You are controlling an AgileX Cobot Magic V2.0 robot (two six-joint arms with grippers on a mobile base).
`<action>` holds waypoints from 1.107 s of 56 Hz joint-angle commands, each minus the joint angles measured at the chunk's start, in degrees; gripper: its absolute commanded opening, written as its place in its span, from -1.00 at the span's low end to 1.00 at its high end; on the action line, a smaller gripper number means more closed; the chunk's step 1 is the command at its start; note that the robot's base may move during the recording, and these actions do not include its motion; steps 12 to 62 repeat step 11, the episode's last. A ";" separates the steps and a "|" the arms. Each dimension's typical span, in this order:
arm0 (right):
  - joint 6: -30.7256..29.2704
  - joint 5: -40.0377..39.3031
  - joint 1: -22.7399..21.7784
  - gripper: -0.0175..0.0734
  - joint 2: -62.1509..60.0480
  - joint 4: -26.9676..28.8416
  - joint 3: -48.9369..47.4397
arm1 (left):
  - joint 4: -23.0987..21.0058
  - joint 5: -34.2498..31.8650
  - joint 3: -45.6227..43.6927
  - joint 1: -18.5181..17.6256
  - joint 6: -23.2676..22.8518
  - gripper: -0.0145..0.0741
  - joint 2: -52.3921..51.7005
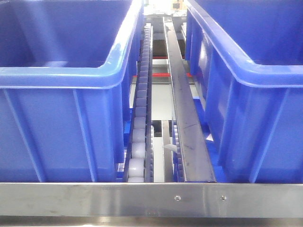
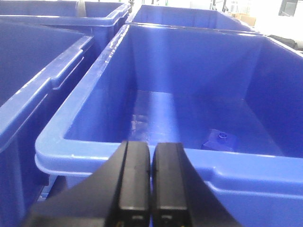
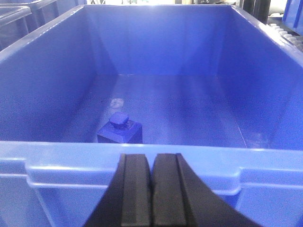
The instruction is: Pick and sort blue part to right shelf
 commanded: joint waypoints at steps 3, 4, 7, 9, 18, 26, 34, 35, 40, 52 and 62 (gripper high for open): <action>0.08 -4.45 -0.44 -0.51 -1.08 0.06 -0.40 | -0.41 -5.10 2.06 -0.07 0.01 -0.39 -1.56; 0.08 -4.45 -0.44 -0.51 -1.08 0.06 -0.40 | -0.41 -5.10 2.06 -0.07 0.01 -0.39 -1.56; 0.08 -4.45 -0.44 -0.51 -1.08 0.06 -0.40 | -0.41 -5.10 2.06 -0.07 0.01 -0.39 -1.56; 0.08 -4.45 -0.44 -0.51 -1.08 0.06 -0.40 | -0.41 -5.10 2.06 -0.07 0.01 -0.39 -1.56; 0.08 -4.45 -0.44 -0.51 -1.08 0.06 -0.40 | -0.41 -5.10 2.06 -0.07 0.01 -0.39 -1.56; 0.08 -4.45 -0.44 -0.51 -1.08 0.06 -0.40 | -0.41 -5.10 2.06 -0.07 0.01 -0.39 -1.56; 0.08 -4.45 -0.44 -0.51 -1.08 0.06 -0.40 | -0.41 -5.10 2.06 -0.07 0.01 -0.39 -1.56; 0.08 -4.45 -0.44 -0.51 -1.08 0.06 -0.40 | -0.41 -5.10 2.06 -0.07 0.01 -0.39 -1.56; 0.08 -4.45 -0.44 -0.51 -1.08 0.06 -0.40 | -0.41 -5.10 2.06 -0.07 0.01 -0.39 -1.56; 0.08 -4.45 -0.44 -0.51 -1.08 0.06 -0.40 | -0.41 -5.10 2.06 -0.07 0.01 -0.39 -1.56; 0.08 -4.45 -0.44 -0.51 -1.08 0.06 -0.40 | -0.41 -5.10 2.06 -0.07 0.01 -0.39 -1.56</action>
